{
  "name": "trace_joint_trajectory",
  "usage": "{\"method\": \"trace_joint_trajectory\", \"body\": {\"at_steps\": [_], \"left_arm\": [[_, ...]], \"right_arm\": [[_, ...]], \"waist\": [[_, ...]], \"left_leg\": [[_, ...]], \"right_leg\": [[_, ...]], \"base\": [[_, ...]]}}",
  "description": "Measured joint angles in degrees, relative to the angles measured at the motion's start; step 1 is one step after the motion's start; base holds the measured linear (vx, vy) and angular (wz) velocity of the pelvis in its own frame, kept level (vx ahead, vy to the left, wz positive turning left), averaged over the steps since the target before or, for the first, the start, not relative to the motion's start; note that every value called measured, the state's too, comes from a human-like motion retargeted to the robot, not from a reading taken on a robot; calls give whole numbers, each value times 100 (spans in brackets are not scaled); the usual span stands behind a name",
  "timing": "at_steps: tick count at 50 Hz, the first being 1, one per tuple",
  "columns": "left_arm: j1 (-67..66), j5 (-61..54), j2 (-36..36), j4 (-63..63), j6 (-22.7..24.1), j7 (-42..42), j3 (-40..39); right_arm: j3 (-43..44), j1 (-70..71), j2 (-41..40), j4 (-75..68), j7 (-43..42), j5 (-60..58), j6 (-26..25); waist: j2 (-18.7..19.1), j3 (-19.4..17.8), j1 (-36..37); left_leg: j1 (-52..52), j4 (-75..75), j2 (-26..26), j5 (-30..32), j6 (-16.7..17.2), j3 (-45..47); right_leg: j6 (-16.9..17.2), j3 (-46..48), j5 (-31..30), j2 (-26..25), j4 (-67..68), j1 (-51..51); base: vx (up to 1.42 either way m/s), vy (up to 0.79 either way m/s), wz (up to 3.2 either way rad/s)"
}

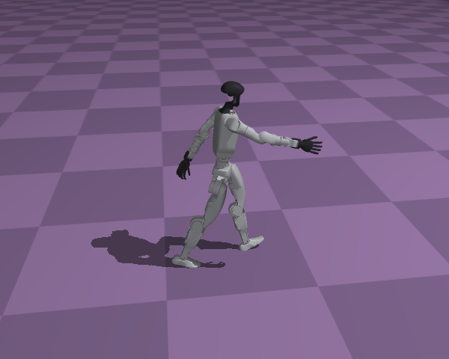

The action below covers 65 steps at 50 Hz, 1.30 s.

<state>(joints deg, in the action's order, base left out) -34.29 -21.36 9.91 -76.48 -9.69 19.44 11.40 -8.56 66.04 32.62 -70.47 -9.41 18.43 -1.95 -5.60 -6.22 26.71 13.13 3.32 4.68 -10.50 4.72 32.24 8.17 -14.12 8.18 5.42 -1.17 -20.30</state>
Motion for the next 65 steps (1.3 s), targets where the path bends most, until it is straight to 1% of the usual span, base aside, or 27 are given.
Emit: {"method": "trace_joint_trajectory", "body": {"at_steps": [4,5,7,10,12,15,17,20,23,25,27,28,30,32,33,35,38,41,43,47,50,54,58,60,61,63,65], "left_arm": [[1389,-70,-21,-455,448,-557,-146],[1797,-196,17,-544,551,-759,-73],[2724,-222,219,-625,638,-1107,-9],[4309,-401,612,-545,593,-1644,47],[5418,-653,886,-325,529,-1851,36],[7060,-953,1240,73,314,-1882,-137],[7926,-1337,1472,431,420,-1716,-132],[8954,-1777,1836,925,678,-1428,-51],[9644,-1999,2188,1268,925,-1207,108],[9971,-2110,2373,1402,1053,-1088,219],[10157,-2269,2468,1472,1152,-1020,286],[10199,-2375,2475,1504,1195,-1037,289],[10221,-2611,2440,1598,1317,-1312,210],[10076,-2552,2358,1768,1450,-1501,196],[9911,-2469,2283,1862,1476,-1493,223],[9386,-2261,2079,2069,1459,-1369,275],[8072,-1969,1706,2284,1198,-1167,391],[6502,-1323,1271,1981,795,-1107,634],[5574,-847,983,1454,535,-1253,728],[3804,505,446,115,42,-1446,459],[2412,1232,261,-477,-53,-1409,122],[586,1137,407,-380,152,-1081,-14],[-599,657,682,-82,218,-515,2],[-839,424,776,10,127,-375,-20],[-865,313,779,18,80,-425,-74],[-810,170,727,-15,14,-620,-268],[-578,217,599,-134,32,-865,-574]], "right_arm": [[-37,-1664,-578,359,329,-1064,146],[-103,-2161,-737,375,475,-1381,243],[-320,-3173,-1061,268,788,-1676,189],[-697,-4587,-1581,-218,1137,-1863,-51],[-866,-5432,-1909,-677,1504,-1970,-215],[-1071,-6637,-2285,-1190,1750,-2305,-687],[-1234,-7466,-2386,-1292,2171,-2577,-634],[-1490,-8651,-2335,-1194,2590,-2890,-499],[-1677,-9629,-2158,-970,2857,-2855,-462],[-1742,-10129,-2044,-849,3057,-2651,-492],[-1745,-10452,-1969,-787,3259,-2360,-562],[-1716,-10545,-1945,-781,3336,-2221,-607],[-1523,-10477,-1927,-834,3367,-2142,-728],[-1304,-10174,-2042,-962,3198,-2384,-747],[-1284,-9996,-2121,-1013,3119,-2450,-738],[-1353,-9479,-2252,-1118,2907,-2450,-728],[-1530,-8398,-2265,-1239,2387,-2347,-792],[-1730,-7175,-2011,-1201,1707,-1952,-810],[-1677,-6143,-1718,-1118,1180,-1735,-761],[-1109,-4099,-1058,-723,588,-1491,-614],[-818,-2736,-572,-358,523,-1086,-458],[-934,-1182,22,-95,490,-498,-262],[-1302,14,466,-124,496,-201,-217],[-1482,486,581,-241,501,-142,-273],[-1508,613,586,-272,458,-166,-303],[-1427,728,550,-262,293,-297,-327],[-1142,551,461,-78,71,-516,-262]], "waist": [[182,218,-584],[249,298,-751],[352,459,-1114],[377,587,-1694],[431,560,-2083],[604,477,-2639],[789,393,-3060],[1046,268,-3670],[1204,283,-4097],[1257,395,-4272],[1249,563,-4403],[1212,629,-4482],[1067,457,-4772],[787,174,-4846],[700,143,-4736],[600,151,-4332],[343,106,-3685],[-8,452,-3447],[-75,658,-3288],[-170,543,-2561],[-271,467,-1837],[-448,457,-963],[-683,547,-565],[-821,586,-498],[-838,578,-430],[-706,462,-210],[-311,302,8]], "left_leg": [[-679,168,-122,140,314,-218],[-843,168,-133,121,304,-357],[-1061,161,-125,-18,209,-714],[-1175,-38,-231,-390,-47,-1345],[-1264,-198,-290,-614,-172,-1744],[-1511,-186,-302,-739,-307,-2234],[-1779,-127,-218,-811,-351,-2532],[-2223,-10,-47,-906,-363,-2857],[-2524,6,74,-1007,-342,-2998],[-2613,-56,95,-1077,-319,-3051],[-2661,-172,37,-1144,-282,-3160],[-2721,-237,-32,-1171,-264,-3264],[-3162,-332,-175,-1209,-193,-3605],[-3769,-360,-219,-1105,-49,-3770],[-3942,-398,-157,-965,34,-3713],[-4113,-613,-14,-490,129,-3411],[-3861,-2003,-226,238,-213,-3016],[-1962,-5459,-814,100,-948,-2909],[-500,-7643,-1013,-223,-1298,-2772],[1354,-10367,-963,-1037,-1607,-2185],[2443,-11169,-690,-1325,-1578,-1727],[3536,-10583,-310,-1304,-1336,-1460],[3881,-8307,12,-1173,-1403,-1161],[3556,-6398,2,-1127,-1428,-825],[3154,-5195,-58,-1072,-1320,-638],[2080,-2758,-130,-844,-951,-293],[946,-926,-12,-532,-466,-34]], "right_leg": [[-138,348,-908,-247,1097,-105],[-213,569,-1187,-353,1657,37],[-367,1203,-1325,-478,3479,835],[-794,1963,-794,-297,6347,2335],[-976,2188,-267,-217,7763,3246],[-986,2358,250,-248,9090,4555],[-855,2521,402,-226,9320,5185],[-642,2764,525,-36,8984,5855],[-455,2917,483,193,7709,6215],[-342,3001,364,299,6284,6243],[-220,3056,130,328,4210,5897],[-151,3054,-56,342,2993,5554],[75,3094,-608,440,557,4398],[508,3179,-975,534,-383,3579],[639,3180,-1048,458,-383,3469],[683,3126,-1307,117,-383,3303],[683,2885,-1418,46,-383,2718],[640,2656,-1142,645,-381,2443],[393,2478,-909,763,-338,2476],[-81,1914,-442,640,-115,2200],[-297,1429,-237,554,-119,1948],[-392,957,-48,568,-212,1656],[-345,879,110,697,-247,1465],[-249,895,170,796,-242,1387],[-183,845,202,803,-221,1303],[-80,653,284,683,-136,974],[-71,399,360,350,33,460]], "base": [[92,37,67],[90,34,116],[84,30,137],[76,21,157],[72,14,156],[70,8,137],[72,1,129],[74,-6,109],[76,-13,64],[77,-18,38],[82,-22,52],[90,-26,92],[98,-31,127],[97,-42,68],[90,-61,-27],[86,-70,-101],[89,-44,-117],[81,-3,-20],[70,-7,-26],[72,-13,-121],[73,-4,-156],[73,5,-127],[73,13,-33],[76,17,-7],[82,20,-45],[90,25,-104],[96,31,-118]]}}
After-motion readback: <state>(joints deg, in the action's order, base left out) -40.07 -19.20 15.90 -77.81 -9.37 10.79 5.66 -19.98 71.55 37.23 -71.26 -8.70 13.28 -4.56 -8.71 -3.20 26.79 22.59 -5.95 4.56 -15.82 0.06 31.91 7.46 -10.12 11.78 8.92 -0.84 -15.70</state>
